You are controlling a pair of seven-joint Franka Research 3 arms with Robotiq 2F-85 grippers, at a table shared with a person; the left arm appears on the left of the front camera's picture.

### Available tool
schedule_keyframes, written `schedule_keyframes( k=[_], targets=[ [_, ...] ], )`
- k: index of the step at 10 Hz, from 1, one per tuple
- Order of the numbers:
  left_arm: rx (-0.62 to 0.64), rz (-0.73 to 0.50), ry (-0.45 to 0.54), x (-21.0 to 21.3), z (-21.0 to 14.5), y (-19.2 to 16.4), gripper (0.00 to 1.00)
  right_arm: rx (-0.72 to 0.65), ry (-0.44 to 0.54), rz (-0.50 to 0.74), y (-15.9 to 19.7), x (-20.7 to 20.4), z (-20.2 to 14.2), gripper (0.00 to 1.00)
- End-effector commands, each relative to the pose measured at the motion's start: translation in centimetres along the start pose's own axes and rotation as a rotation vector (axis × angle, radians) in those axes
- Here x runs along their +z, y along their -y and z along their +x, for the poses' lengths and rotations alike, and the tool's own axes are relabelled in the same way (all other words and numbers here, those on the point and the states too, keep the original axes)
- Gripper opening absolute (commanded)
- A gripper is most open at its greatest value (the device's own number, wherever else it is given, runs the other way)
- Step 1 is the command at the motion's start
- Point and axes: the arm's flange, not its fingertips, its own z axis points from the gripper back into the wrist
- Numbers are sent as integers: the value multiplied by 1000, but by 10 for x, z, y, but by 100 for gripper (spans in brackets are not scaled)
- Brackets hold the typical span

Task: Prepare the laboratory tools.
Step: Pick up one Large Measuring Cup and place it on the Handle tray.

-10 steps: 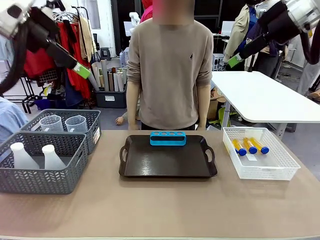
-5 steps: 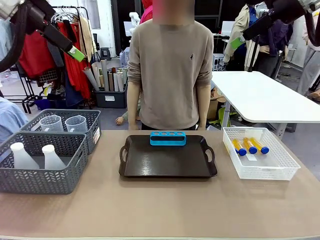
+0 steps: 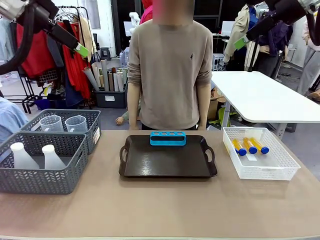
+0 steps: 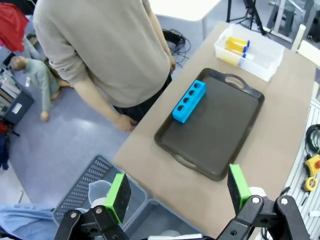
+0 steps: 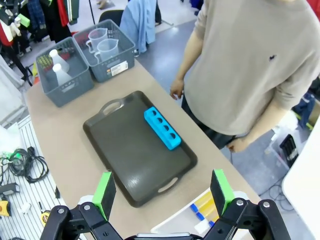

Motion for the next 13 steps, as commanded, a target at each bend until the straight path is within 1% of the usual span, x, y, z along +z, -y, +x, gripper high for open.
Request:
schedule_keyframes(
  k=[1, 2, 3, 4, 13],
  targets=[
    [-7, -23, 29, -4, -12, 4, 100, 26, 18, 34, 12, 5, 2, 100],
    [-19, -32, 40, -3, -12, 3, 100, 21, 20, 30, 12, 5, 3, 100],
    [-93, -62, 31, -4, -17, 3, 100, -4, -2, 5, 6, 1, 0, 100],
    [0, -15, 3, -5, -4, 3, 100, -4, -2, 5, 6, 1, 0, 100],
    [-12, -26, 6, -7, -6, 3, 100, -4, -2, 5, 6, 1, 0, 100]
  ],
)
